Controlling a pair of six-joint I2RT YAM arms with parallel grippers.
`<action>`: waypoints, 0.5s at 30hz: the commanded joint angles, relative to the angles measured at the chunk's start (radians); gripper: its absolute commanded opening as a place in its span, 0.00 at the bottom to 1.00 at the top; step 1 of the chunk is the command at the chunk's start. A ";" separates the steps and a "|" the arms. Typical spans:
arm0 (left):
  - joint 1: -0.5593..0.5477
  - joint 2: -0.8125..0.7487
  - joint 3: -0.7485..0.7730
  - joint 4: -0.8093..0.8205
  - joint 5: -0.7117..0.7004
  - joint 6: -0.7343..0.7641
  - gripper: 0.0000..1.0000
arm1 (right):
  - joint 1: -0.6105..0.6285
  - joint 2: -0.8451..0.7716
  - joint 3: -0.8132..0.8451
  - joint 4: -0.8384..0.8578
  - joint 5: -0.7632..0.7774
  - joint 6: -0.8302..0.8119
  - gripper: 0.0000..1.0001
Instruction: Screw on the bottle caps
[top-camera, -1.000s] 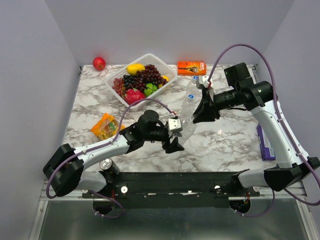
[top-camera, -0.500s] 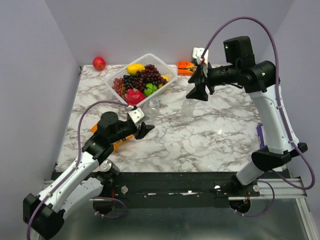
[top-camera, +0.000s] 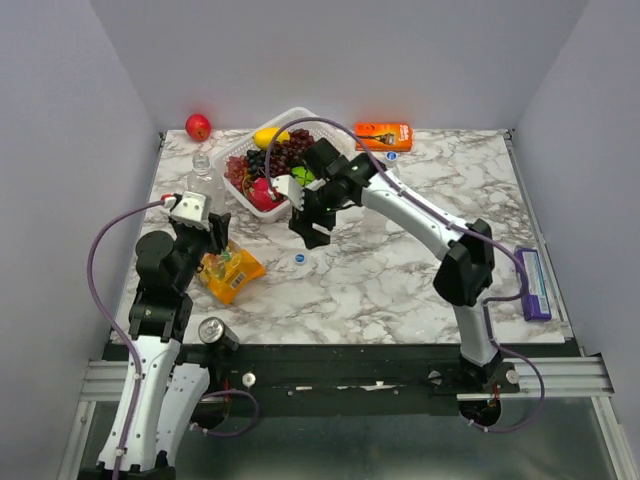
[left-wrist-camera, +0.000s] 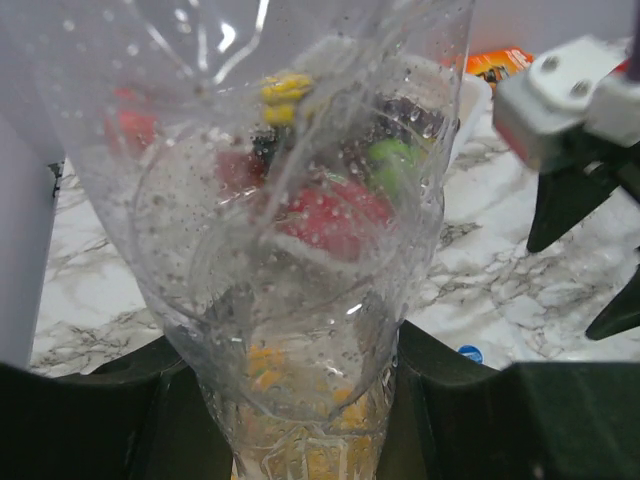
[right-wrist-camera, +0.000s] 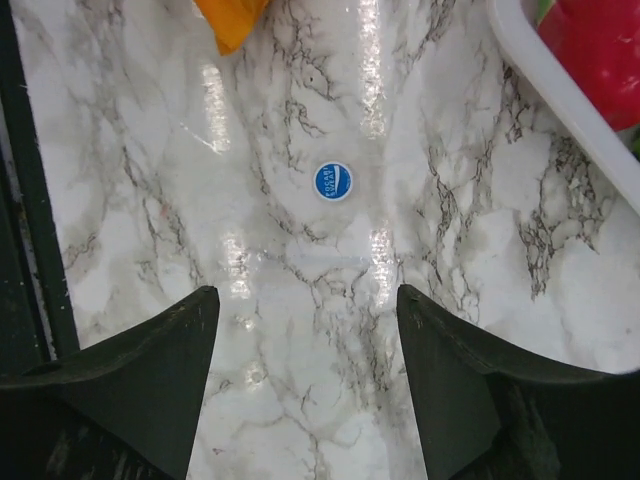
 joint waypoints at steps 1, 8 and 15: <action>0.103 -0.053 0.002 0.025 0.056 -0.069 0.00 | 0.019 0.096 0.035 0.091 0.048 -0.013 0.79; 0.190 -0.077 -0.016 -0.061 0.151 -0.105 0.00 | 0.048 0.145 -0.131 0.242 0.074 -0.140 0.79; 0.193 -0.051 -0.028 -0.052 0.184 -0.132 0.00 | 0.080 0.231 -0.101 0.263 0.084 -0.134 0.79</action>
